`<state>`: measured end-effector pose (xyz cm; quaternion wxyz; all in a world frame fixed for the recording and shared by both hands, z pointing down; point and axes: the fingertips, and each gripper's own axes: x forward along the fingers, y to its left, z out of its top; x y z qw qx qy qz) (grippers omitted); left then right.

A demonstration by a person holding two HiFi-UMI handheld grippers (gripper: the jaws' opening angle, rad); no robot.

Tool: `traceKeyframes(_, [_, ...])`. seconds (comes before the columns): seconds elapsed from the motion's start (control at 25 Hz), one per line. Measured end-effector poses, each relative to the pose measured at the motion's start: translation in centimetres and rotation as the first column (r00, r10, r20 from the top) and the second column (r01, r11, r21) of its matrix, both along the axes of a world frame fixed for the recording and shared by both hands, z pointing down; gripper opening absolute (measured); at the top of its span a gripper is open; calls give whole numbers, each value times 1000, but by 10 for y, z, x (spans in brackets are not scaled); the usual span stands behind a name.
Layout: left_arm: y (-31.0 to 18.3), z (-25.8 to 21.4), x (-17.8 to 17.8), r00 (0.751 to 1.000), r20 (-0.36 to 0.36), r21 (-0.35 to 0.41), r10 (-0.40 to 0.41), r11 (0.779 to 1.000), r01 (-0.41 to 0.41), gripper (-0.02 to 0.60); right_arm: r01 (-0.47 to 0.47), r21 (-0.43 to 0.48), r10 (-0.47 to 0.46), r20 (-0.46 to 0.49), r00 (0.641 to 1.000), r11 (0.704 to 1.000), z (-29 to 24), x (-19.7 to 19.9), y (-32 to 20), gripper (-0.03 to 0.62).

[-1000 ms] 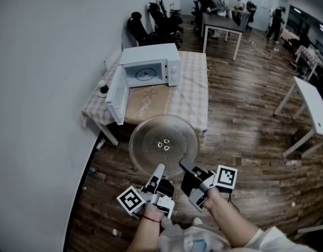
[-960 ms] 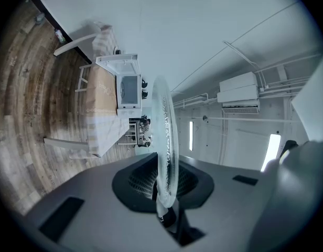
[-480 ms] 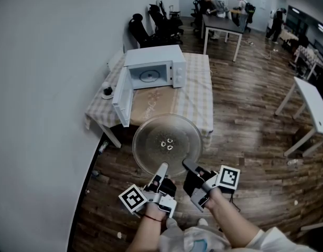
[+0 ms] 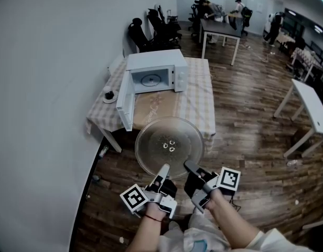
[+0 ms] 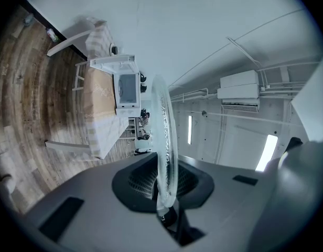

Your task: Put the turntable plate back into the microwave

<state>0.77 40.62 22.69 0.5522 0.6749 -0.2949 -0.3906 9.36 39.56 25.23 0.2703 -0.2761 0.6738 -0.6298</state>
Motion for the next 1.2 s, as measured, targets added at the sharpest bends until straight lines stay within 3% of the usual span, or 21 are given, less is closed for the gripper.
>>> traceKeyframes(0.56, [-52, 4, -17, 999, 9, -2, -33, 999, 33, 28, 32, -4, -32, 30, 999, 999, 7, -19, -55, 48])
traceKeyframes(1.2, [-169, 26, -23, 998, -3, -38, -70, 997, 70, 28, 73, -30, -72, 25, 997, 997, 29, -26, -174, 48])
